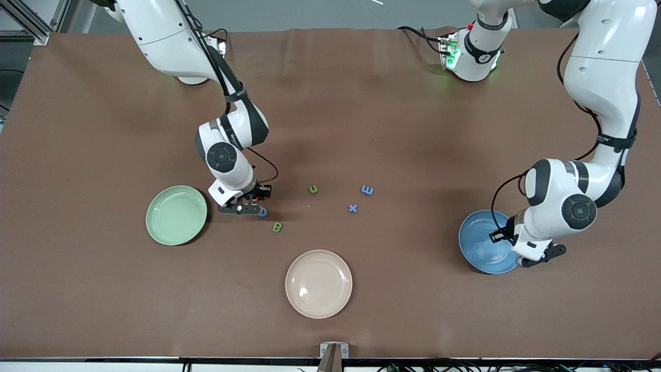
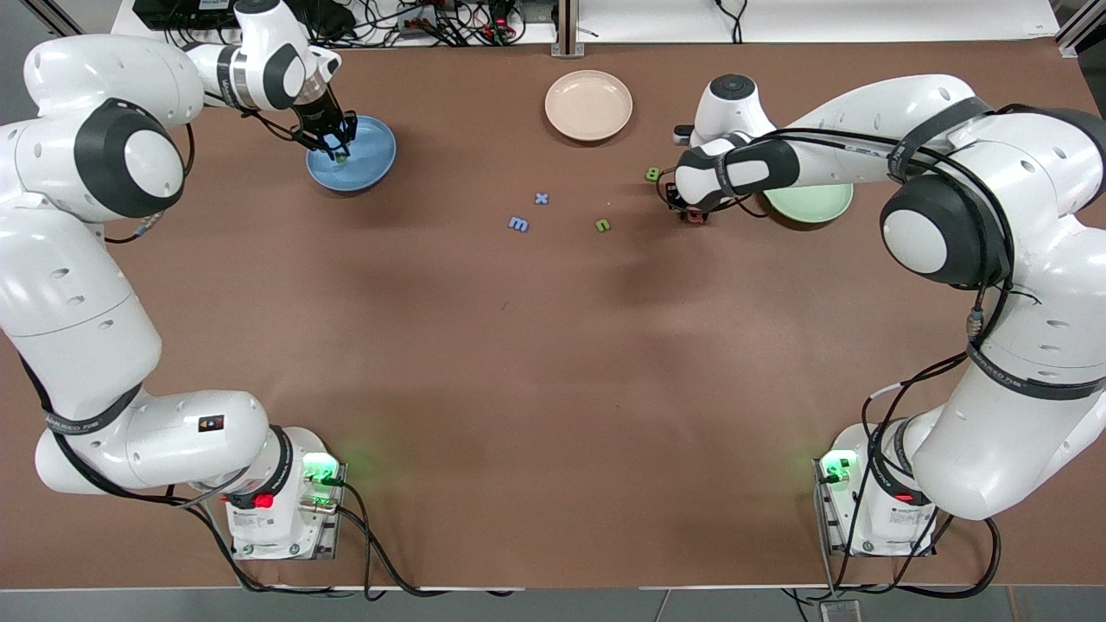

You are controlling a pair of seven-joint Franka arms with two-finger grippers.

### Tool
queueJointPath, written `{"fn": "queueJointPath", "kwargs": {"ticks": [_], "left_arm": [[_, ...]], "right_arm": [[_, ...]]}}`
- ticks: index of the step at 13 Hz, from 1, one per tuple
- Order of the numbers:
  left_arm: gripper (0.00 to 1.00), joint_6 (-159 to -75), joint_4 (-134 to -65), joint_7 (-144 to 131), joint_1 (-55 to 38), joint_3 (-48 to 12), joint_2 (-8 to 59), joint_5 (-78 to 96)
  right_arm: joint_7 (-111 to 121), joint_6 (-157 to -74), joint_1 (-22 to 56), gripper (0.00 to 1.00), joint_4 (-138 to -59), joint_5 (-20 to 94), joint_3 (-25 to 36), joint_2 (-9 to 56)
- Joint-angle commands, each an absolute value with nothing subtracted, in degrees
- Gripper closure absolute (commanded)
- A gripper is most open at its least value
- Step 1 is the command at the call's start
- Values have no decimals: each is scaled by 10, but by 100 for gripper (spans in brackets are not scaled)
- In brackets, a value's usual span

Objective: Sort upper and lower case letters into plates
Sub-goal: 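Release the Q on the green plate while the left gripper grasps the m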

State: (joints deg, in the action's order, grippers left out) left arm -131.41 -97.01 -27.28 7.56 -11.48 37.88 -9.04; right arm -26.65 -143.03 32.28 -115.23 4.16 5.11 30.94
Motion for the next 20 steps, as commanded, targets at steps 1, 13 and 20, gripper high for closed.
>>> {"fn": "queueJointPath", "kwargs": {"ticks": [1, 13, 20], "left_arm": [[0, -1305, -963, -280, 73, -124, 367, -100], [0, -1315, -1073, -739, -39, -289, 313, -94], [0, -1426, -1091, -1005, -107, -278, 353, -105]], "right_arm": [[-277, -1433, 321, 98, -1162, 34, 54, 310], [154, -1309, 58, 100, -1157, 67, 53, 230], [167, -1390, 66, 97, -1198, 118, 51, 277]]}}
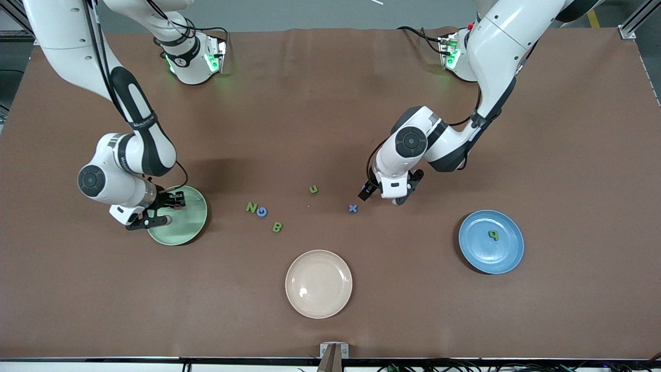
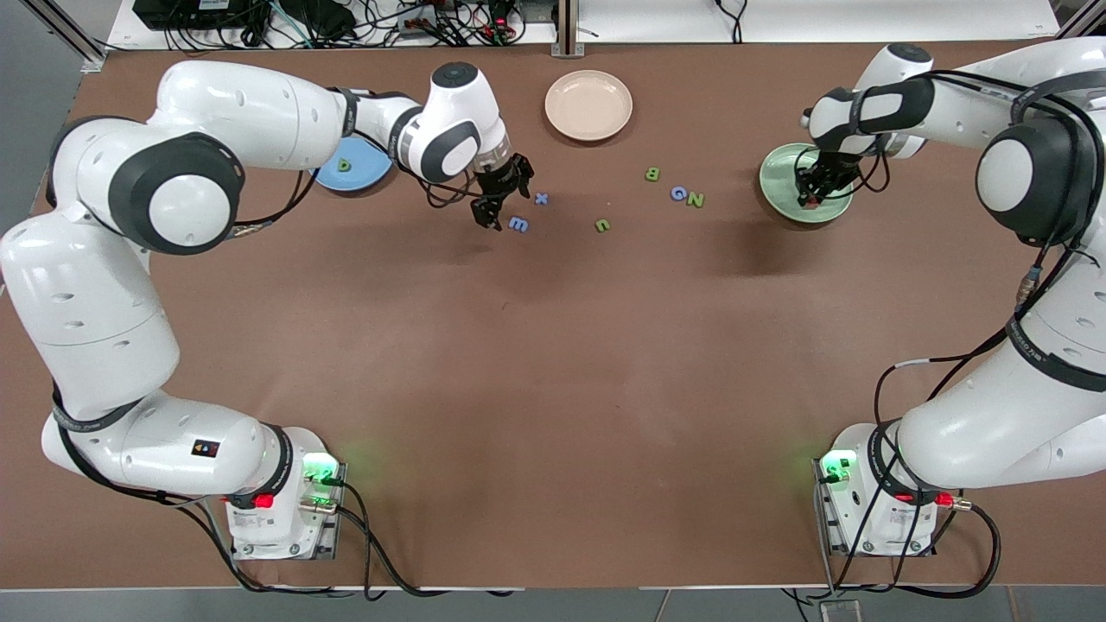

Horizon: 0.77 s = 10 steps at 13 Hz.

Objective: Sort upper and lower case letters into plates
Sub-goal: 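Release the Q on the green plate while the left gripper grasps the m, then carry the m to the blue plate while the right gripper grasps the N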

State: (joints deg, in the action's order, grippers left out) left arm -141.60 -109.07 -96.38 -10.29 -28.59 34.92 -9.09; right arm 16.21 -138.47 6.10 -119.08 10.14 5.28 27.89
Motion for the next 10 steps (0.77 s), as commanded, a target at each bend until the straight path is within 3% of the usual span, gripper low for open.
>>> {"fn": "queueJointPath", "kwargs": {"ticks": [1, 2, 3, 5, 8, 10], "left_arm": [[3, -1426, -1092, -1018, -107, -278, 356, -112], [7, -1424, -1092, -1022, -107, -278, 359, -119], [14, -1424, -1089, -1021, -108, -278, 365, -121], [23, -1420, -1061, -1022, -116, -278, 380, -120], [27, -1420, -1035, -1025, -133, -269, 403, -121], [28, -1420, -1034, -1026, -133, -269, 405, -120]], "right_arm": [[167, -1388, 67, 78, -1197, 118, 51, 277], [166, -1385, 67, 23, -1194, 118, 51, 277], [165, -1382, 67, 0, -1193, 117, 52, 276], [154, -1339, 75, 0, -1164, 117, 51, 265], [29, -1208, 104, 0, -1073, 113, 52, 258], [-56, -1213, 134, 0, -1064, 111, 53, 258]]}}
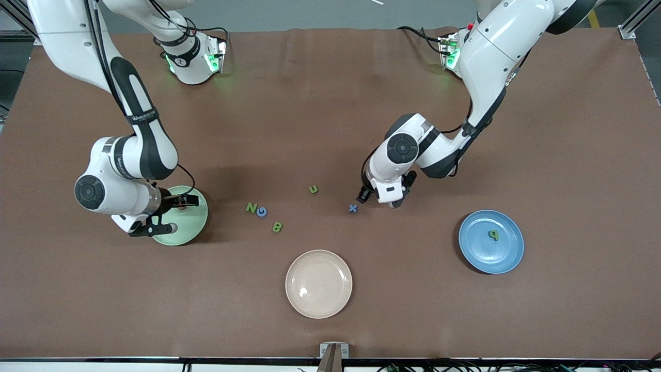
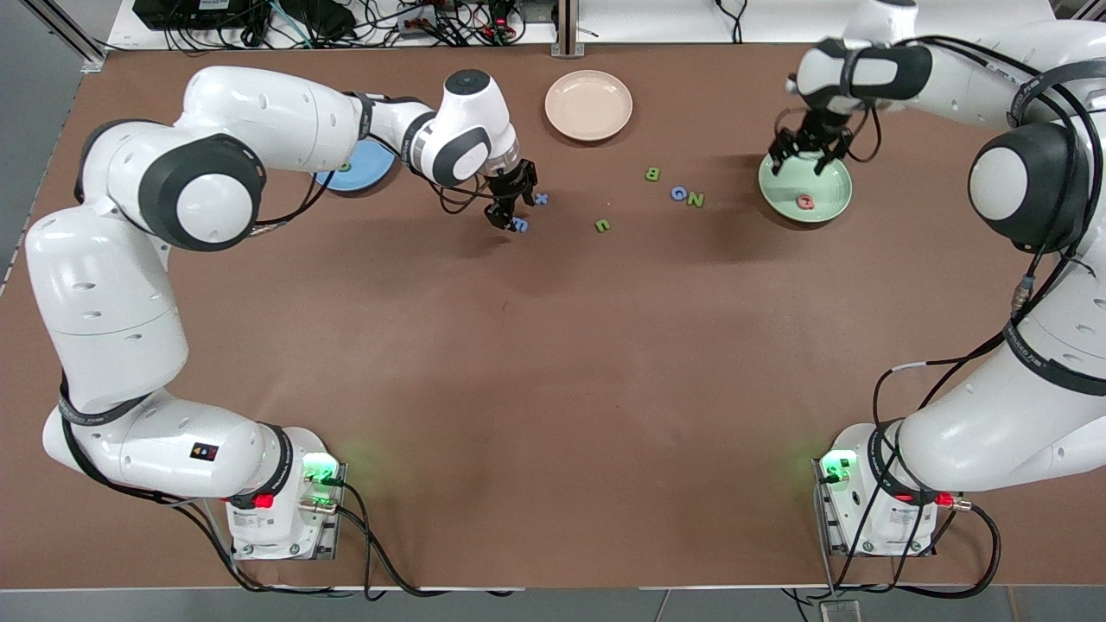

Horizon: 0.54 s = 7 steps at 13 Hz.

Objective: Sort upper and lower case letters into plates
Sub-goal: 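Carry the m to the blue plate while the right gripper grasps the N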

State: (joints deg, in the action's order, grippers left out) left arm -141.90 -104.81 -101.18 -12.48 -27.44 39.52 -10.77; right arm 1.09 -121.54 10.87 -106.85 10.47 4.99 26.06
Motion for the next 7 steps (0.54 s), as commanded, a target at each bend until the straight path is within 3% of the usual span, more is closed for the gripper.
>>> {"fn": "queueJointPath", "kwargs": {"ticks": [1, 7], "left_arm": [[29, -1420, -1037, -1026, -129, -269, 404, -120], [38, -1420, -1029, -1026, -129, -265, 419, -119]], "right_arm": [[-88, -1227, 143, 0, -1064, 111, 53, 261], [-201, -1360, 214, 0, -1082, 109, 54, 312]]}}
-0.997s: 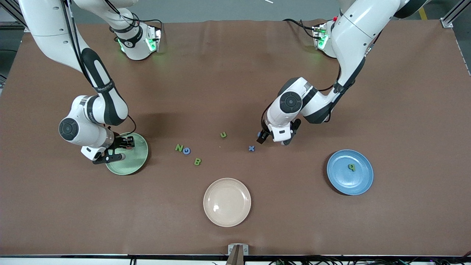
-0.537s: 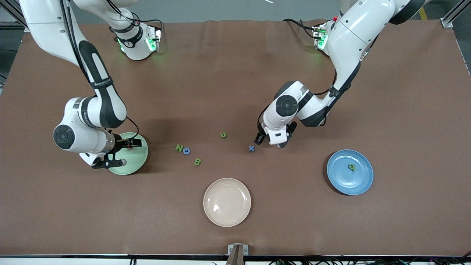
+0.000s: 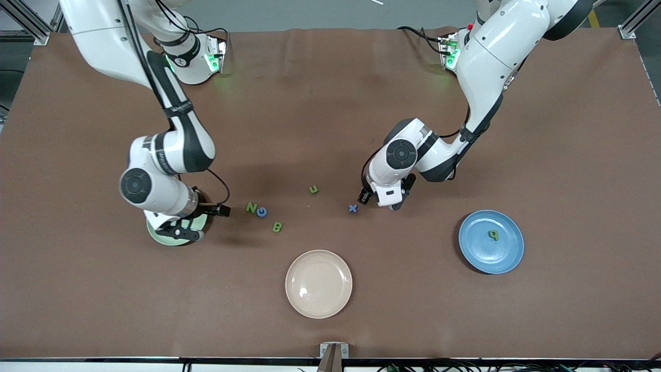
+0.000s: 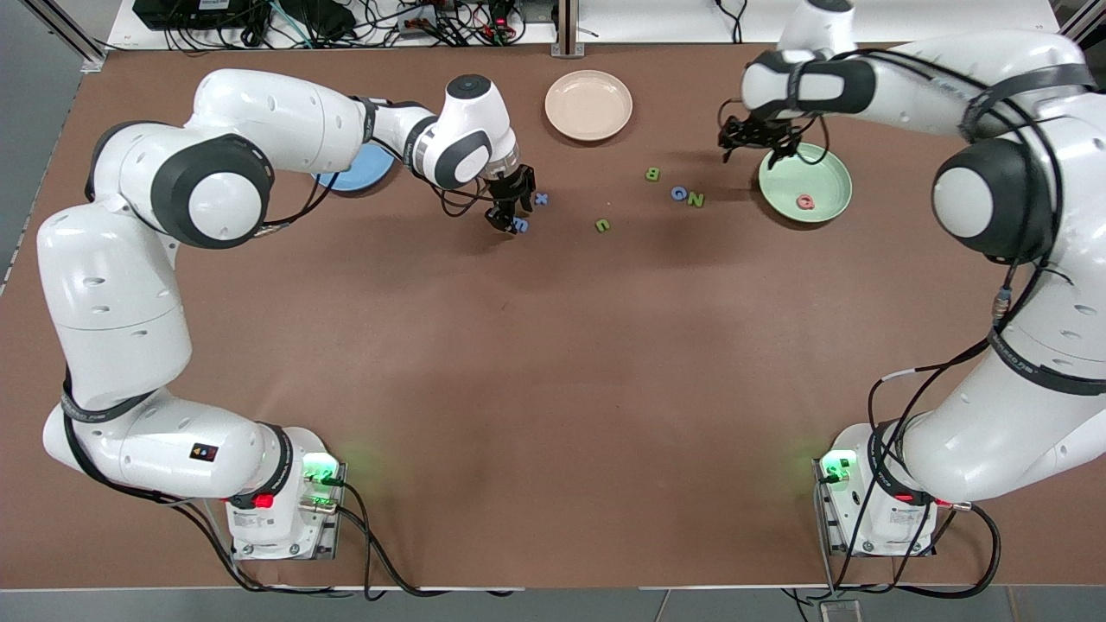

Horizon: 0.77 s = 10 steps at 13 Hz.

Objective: Sort upper and lower case letters into plates
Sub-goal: 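Carry the m to the blue plate while the right gripper grasps the N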

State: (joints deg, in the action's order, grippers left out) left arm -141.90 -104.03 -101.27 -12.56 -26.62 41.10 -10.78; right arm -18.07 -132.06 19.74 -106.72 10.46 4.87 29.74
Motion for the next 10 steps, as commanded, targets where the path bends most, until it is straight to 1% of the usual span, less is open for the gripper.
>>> {"fn": "queueJointPath", "kwargs": {"ticks": [1, 3, 5, 6, 7, 8, 10], "left_arm": [[41, -1420, -1029, -1026, -127, -265, 422, -119], [56, -1420, -1022, -1026, -124, -265, 431, -114], [63, -1420, -1021, -1026, -124, -265, 434, -114], [72, -1420, -1020, -1026, -124, -265, 434, -113], [93, -1419, -1020, -1022, -122, -265, 432, -115], [100, -1419, -1018, -1020, -120, -265, 430, -120], [100, -1400, -1002, -1020, -119, -242, 415, -121]], "right_arm": [[-201, -1385, 218, 0, -1087, 109, 54, 320], [-223, -1412, 231, 0, -1086, 109, 55, 341], [-249, -1418, 243, 0, -1085, 109, 55, 349], [-251, -1421, 244, 0, -1085, 109, 55, 352], [-252, -1431, 244, 0, -1086, 109, 55, 353], [-252, -1435, 247, 0, -1086, 109, 55, 358], [-273, -1441, 257, 0, -1086, 109, 55, 362]]}}
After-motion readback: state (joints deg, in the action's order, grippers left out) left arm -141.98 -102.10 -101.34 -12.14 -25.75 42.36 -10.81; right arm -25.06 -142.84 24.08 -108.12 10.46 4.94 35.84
